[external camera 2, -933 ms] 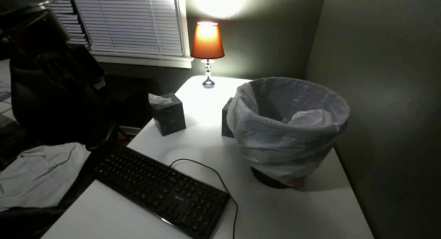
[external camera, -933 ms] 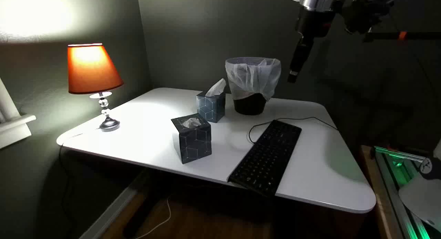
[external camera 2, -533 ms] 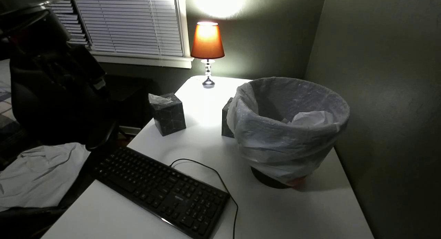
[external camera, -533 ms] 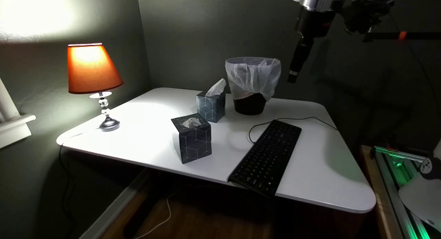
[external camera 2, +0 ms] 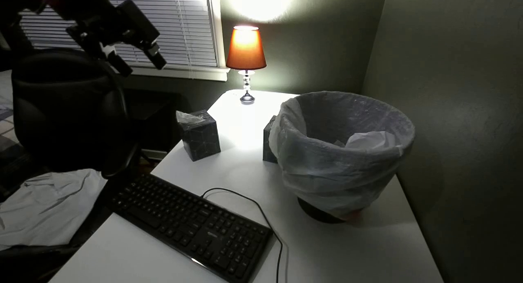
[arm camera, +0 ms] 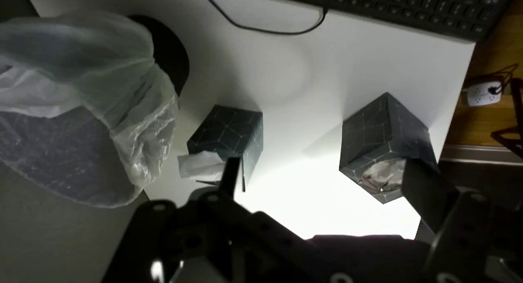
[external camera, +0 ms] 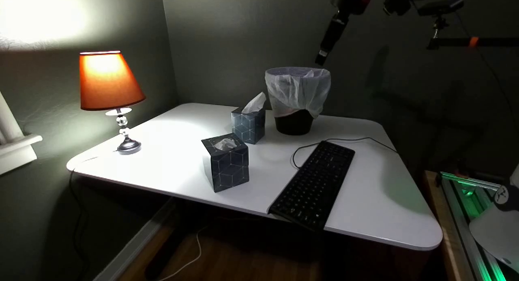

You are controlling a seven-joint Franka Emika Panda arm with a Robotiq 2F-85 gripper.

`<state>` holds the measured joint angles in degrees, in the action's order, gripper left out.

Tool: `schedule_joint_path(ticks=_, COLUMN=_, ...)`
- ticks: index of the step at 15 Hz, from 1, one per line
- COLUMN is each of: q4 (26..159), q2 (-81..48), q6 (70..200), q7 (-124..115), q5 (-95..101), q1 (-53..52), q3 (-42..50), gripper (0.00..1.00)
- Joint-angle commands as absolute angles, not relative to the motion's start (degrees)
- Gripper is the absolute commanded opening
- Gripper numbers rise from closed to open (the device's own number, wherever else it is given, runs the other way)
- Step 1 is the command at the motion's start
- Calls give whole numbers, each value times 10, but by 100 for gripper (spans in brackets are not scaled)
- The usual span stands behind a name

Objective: Stack the tissue boxes together.

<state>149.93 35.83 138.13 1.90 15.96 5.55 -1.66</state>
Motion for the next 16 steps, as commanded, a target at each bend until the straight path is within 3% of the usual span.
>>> schedule_joint_path(ticks=1, q4=1413, q2=258, q6=1401, q7=54, q5=147, q1=52, q3=18, gripper=100)
schedule_joint_path(ticks=10, q4=1206, q2=34, q6=1354, q7=8, q5=112, q1=49, q3=28, gripper=100)
schedule_joint_path(ticks=11, q4=1257, q2=84, q6=1381, q7=22, q5=128, q1=51, q3=32, gripper=100)
schedule_joint_path(ticks=16, q4=1213, q2=32, q6=1376, q7=15, q5=120, q1=49, q3=33, gripper=100)
